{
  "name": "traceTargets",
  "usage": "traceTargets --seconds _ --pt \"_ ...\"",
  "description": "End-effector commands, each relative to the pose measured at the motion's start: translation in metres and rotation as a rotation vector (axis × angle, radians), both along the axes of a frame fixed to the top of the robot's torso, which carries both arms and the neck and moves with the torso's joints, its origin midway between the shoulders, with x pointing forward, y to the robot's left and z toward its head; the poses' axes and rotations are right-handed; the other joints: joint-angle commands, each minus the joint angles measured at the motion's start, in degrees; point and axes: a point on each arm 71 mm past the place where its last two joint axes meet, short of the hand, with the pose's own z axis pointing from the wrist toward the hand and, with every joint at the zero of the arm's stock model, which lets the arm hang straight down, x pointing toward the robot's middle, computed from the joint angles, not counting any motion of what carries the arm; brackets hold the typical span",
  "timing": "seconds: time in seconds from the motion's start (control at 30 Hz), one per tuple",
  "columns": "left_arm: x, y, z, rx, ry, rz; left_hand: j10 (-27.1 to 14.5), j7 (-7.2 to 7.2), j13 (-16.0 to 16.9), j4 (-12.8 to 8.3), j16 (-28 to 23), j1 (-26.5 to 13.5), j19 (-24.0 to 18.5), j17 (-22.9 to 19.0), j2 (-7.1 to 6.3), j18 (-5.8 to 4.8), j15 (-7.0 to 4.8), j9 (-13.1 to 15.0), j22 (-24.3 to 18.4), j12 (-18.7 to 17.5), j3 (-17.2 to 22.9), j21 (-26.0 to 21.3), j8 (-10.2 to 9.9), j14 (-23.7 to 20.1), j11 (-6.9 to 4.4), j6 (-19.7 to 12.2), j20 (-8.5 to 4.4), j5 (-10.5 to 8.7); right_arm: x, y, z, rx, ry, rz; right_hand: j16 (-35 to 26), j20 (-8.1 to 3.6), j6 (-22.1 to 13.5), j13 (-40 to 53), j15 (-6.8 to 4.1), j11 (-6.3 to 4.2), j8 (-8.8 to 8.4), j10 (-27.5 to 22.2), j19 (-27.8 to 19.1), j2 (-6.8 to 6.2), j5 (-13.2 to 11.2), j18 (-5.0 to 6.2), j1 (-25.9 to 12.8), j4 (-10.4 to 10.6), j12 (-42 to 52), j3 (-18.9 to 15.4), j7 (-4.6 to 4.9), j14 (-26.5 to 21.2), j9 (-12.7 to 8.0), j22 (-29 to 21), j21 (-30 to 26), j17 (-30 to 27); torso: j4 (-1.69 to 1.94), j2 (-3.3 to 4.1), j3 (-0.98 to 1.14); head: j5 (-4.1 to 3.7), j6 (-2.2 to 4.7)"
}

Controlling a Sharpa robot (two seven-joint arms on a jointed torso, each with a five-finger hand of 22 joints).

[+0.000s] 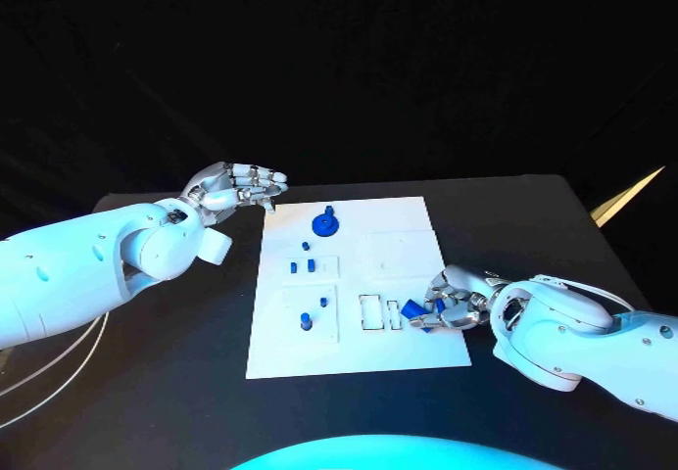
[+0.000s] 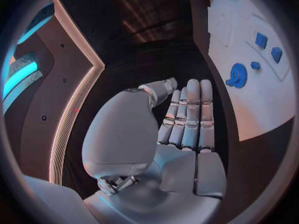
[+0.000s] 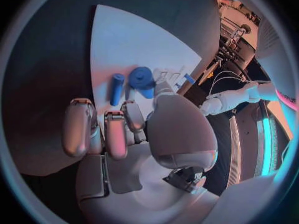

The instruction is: Assemble the parts on the task board

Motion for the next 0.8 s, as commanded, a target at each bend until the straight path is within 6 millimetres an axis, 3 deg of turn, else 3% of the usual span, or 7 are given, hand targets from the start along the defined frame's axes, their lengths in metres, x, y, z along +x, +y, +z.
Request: traceTargets --seconds 0.03,0.13,0.5,0.8 --pt "0.000 -0.001 0.001 -0.004 0.000 -0.005 -1.36 0.27 0.08 0.46 -1.06 -0.82 0.03 -0.49 0.75 -0.57 0.01 -0.52 -0.58 0.78 -2.57 -0.62 0.84 -0.34 0.09 -0.87 0.24 0.03 -0.001 -0.001 -0.006 -0.022 0.023 -0.002 0.85 -0.97 -0.79 1.21 -0.33 -0.33 -0.59 2.22 3.59 0.83 -0.82 -1.52 -1.77 0.32 1.48 -2.62 0.05 4.79 -2.54 11.88 1.34 8.55 -0.04 -0.03 -0.04 0.07 -0.09" --pt "-0.001 -0.001 0.001 -0.003 0.000 -0.004 -1.36 0.27 0.08 0.46 -1.06 -0.82 0.03 -0.49 0.75 -0.57 0.01 -0.52 -0.58 0.78 -2.57 -0.62 0.84 -0.34 0.09 -0.87 0.24 0.03 -0.001 0.000 -0.007 -0.029 0.027 -0.004 0.90 -1.04 -0.48 1.53 -0.44 -0.48 -0.15 2.39 3.62 1.62 0.23 -1.55 -0.84 0.20 1.57 -2.54 -0.12 4.81 -2.25 11.97 1.55 8.65 -0.03 -0.03 -0.04 0.05 -0.12" --pt "-0.001 0.000 0.001 -0.002 0.000 -0.002 -1.36 0.25 0.07 0.42 -1.07 -0.77 0.05 -0.49 0.75 -0.56 -0.01 -0.53 -0.61 0.82 -2.57 -0.67 0.87 -0.35 0.07 -0.88 0.23 0.04 0.000 0.004 -0.005 0.042 -0.004 -0.040 1.53 -1.64 1.43 5.00 -1.17 -1.38 1.29 4.86 4.05 5.52 9.28 -1.93 4.00 0.04 4.19 -2.88 -1.12 5.07 -1.36 12.54 3.96 9.92 -0.01 -0.05 -0.05 -0.01 -0.01" --pt "-0.001 0.001 0.001 -0.001 0.000 0.001 -1.36 0.25 0.07 0.42 -1.07 -0.77 0.05 -0.49 0.75 -0.56 -0.01 -0.53 -0.61 0.82 -2.57 -0.67 0.87 -0.35 0.07 -0.88 0.23 0.04 -0.006 0.014 0.009 0.176 -0.028 -0.061 2.22 -2.22 3.51 6.26 -1.84 -2.22 1.85 5.96 4.44 8.10 10.20 -2.30 4.84 0.15 5.25 -1.95 -2.07 5.36 -1.10 13.05 6.27 11.32 0.03 -0.08 -0.07 -0.06 0.17"
